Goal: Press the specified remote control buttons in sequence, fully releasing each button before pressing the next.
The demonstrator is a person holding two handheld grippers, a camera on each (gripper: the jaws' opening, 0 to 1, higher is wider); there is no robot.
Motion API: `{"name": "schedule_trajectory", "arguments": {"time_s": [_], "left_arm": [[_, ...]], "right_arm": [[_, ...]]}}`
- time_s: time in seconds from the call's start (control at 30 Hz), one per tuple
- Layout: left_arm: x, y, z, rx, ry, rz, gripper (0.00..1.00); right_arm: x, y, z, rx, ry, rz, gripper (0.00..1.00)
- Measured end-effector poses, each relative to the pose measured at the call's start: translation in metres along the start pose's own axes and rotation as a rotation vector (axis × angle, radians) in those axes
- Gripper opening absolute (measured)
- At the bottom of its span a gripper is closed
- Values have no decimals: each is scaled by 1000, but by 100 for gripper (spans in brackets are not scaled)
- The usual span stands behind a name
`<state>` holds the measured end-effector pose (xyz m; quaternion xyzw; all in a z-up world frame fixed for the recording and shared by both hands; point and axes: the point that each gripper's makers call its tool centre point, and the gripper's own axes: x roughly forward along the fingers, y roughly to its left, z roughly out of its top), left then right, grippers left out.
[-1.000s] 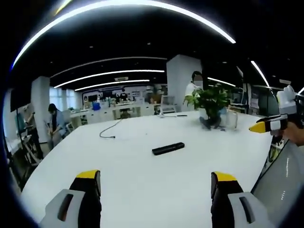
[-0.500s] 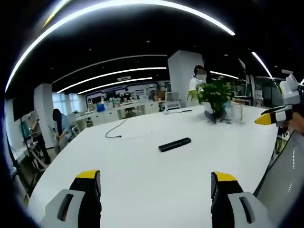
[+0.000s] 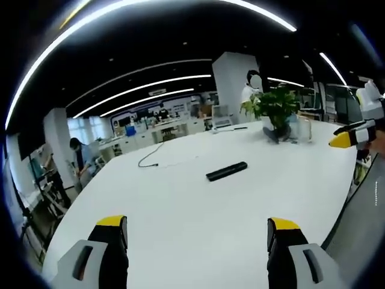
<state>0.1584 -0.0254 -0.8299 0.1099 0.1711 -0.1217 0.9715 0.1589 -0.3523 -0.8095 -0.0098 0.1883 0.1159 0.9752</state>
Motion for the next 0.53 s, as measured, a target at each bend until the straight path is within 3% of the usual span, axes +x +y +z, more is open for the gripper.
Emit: {"name": "schedule_trajectory", "arguments": {"time_s": [0.17,0.53], "left_arm": [[0,7,1,-38,-5,23,100],[0,3,1,-22,-9,8,99]], "right_arm": [[-2,-7,5,54,-33,-7,96],[0,-10,1,103,-7,-19,93]]}}
